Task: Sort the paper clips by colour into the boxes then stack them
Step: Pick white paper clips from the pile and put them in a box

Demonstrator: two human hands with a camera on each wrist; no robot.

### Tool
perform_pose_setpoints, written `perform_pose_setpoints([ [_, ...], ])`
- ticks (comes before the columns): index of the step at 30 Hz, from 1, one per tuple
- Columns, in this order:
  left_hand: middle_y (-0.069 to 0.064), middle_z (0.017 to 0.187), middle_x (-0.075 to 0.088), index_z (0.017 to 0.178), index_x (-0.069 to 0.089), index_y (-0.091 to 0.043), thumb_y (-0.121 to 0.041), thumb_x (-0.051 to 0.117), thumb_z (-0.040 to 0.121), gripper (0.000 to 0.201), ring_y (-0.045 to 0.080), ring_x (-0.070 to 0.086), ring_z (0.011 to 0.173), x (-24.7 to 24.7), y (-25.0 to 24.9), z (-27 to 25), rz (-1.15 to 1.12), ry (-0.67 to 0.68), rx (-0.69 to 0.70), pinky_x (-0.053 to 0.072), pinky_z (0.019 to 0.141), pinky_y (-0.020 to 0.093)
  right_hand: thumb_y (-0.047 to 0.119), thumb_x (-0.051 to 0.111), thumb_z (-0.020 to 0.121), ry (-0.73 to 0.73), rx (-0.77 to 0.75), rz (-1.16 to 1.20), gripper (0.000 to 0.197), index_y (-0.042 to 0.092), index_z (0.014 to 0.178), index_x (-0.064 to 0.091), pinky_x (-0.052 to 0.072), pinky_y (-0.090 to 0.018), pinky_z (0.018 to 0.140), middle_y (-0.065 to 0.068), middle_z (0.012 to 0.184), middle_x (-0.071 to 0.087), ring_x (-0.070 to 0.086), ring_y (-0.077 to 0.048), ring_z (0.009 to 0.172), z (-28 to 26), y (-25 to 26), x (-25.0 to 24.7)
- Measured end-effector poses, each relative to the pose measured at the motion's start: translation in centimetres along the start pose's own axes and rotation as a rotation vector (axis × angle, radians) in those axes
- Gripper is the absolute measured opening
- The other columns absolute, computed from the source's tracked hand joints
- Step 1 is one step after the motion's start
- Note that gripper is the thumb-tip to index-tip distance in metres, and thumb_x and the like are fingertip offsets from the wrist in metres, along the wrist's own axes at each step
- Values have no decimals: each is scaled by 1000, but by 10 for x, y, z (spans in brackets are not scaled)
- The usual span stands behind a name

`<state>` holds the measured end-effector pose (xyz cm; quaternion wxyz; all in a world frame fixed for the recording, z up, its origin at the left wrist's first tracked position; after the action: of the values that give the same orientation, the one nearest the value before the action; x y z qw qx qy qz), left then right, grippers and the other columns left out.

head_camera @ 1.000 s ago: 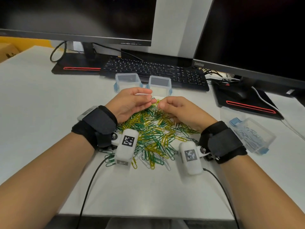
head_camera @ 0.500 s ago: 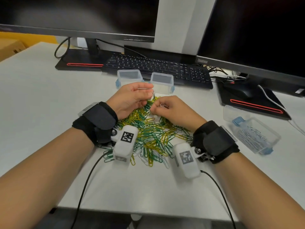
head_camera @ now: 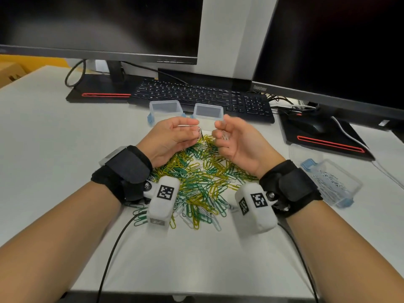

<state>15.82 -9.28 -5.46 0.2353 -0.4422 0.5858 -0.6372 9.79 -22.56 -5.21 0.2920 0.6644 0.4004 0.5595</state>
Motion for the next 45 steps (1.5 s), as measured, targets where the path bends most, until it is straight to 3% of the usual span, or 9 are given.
perform_pose_setpoints([
  [3,7,88,69,107,62,-7,6,64,80,30,12,68,79,3,-1,-1,-1,25,-1,56,71,20,23,55,97,-169,-147,-407,15,11,100,62,21,-16,38,8,59,34,28,-5,48,-4,11,-9],
  [6,8,89,68,107,63,-5,6,64,81,29,11,68,77,7,-2,-3,7,51,10,55,68,18,25,73,85,-156,-212,-774,22,12,102,68,25,-19,44,10,57,38,30,-6,47,-7,13,-4],
  [14,10,91,64,103,65,-5,7,62,82,25,12,67,79,9,-5,-5,19,76,45,56,71,19,29,73,84,-170,-467,-1149,15,18,80,64,28,-26,55,11,55,39,33,-5,50,-13,27,6],
  [21,10,94,64,102,66,-7,7,59,84,23,12,66,80,14,-7,-8,68,115,68,56,69,19,32,75,81,-121,-404,-1130,19,25,97,68,30,-25,56,5,58,40,36,-8,52,-17,24,9],
  [24,11,96,66,101,66,-6,5,59,84,22,12,66,81,19,-7,-11,102,139,83,55,68,20,40,75,80,-101,-406,-1142,22,23,92,70,29,-27,58,0,61,41,36,-15,56,-18,20,14],
  [32,12,94,67,98,68,-6,5,61,84,19,15,66,84,19,-7,-11,168,127,94,55,71,22,44,72,82,-175,-403,-1204,25,19,85,68,30,-18,52,19,49,46,40,1,47,-17,22,10],
  [38,4,88,70,93,69,-6,8,58,85,20,10,63,84,19,-6,-9,145,150,74,54,78,19,36,63,91,-72,-263,-1009,22,16,81,67,26,-21,44,6,50,36,29,-10,44,-15,15,7],
  [43,6,90,66,102,62,-9,11,59,84,27,8,64,76,19,-5,-11,150,160,20,55,73,19,41,69,84,-241,-425,-1093,29,14,75,64,30,-16,48,16,45,43,37,-1,43,-22,41,1],
  [45,7,96,64,106,59,-10,11,61,81,32,9,65,78,22,-1,-12,147,221,-33,55,72,20,36,70,86,-194,-429,-1045,26,15,73,60,29,-12,46,16,47,43,37,-1,43,-20,35,5],
])
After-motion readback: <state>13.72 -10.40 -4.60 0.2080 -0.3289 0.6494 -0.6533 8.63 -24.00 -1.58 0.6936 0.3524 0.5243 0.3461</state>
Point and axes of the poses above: each hand's wrist, its own z-axis towards the middle knuckle, its own x-axis out of the palm, y = z × x, the point moved 7 cm from there along z, towards the middle knuckle
